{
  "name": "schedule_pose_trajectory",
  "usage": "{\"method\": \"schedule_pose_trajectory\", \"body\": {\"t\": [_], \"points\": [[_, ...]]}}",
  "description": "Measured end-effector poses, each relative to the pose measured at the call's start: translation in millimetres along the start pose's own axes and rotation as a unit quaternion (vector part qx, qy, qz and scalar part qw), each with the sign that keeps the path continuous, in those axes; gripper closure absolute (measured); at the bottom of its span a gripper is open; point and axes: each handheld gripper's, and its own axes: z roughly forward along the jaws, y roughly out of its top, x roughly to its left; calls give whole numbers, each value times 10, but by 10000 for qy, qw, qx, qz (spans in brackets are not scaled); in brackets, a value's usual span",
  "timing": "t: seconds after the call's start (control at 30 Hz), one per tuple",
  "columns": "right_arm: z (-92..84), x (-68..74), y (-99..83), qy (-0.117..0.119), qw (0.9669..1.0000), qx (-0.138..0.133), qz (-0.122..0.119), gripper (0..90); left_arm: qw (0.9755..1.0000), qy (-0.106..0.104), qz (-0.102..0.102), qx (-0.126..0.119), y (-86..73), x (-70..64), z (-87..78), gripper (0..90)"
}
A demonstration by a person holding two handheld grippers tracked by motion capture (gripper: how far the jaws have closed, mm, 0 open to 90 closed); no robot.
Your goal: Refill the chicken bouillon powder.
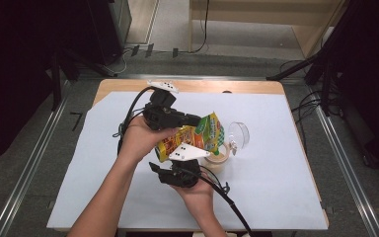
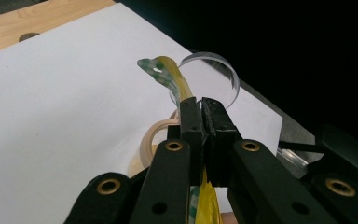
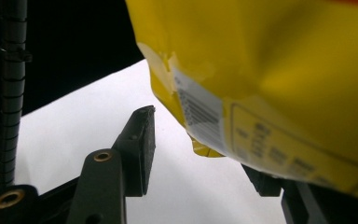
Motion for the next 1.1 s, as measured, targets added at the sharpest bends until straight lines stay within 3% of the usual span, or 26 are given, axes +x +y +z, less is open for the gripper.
{"method": "schedule_pose_trajectory", "body": {"t": [0.3, 0.63, 1.1], "points": [[47, 21, -60, -53, 9998, 159, -118, 489, 9995, -169, -244, -65, -112, 83, -58, 881], [46, -16, -102, -78, 9993, 262, -252, 502, 9995, -87, -315, 39, -141, 98, -37, 864], [35, -65, -134, -146, 9981, 424, -428, 520, 9988, 67, -314, 372, -153, 108, 80, 845]]}}
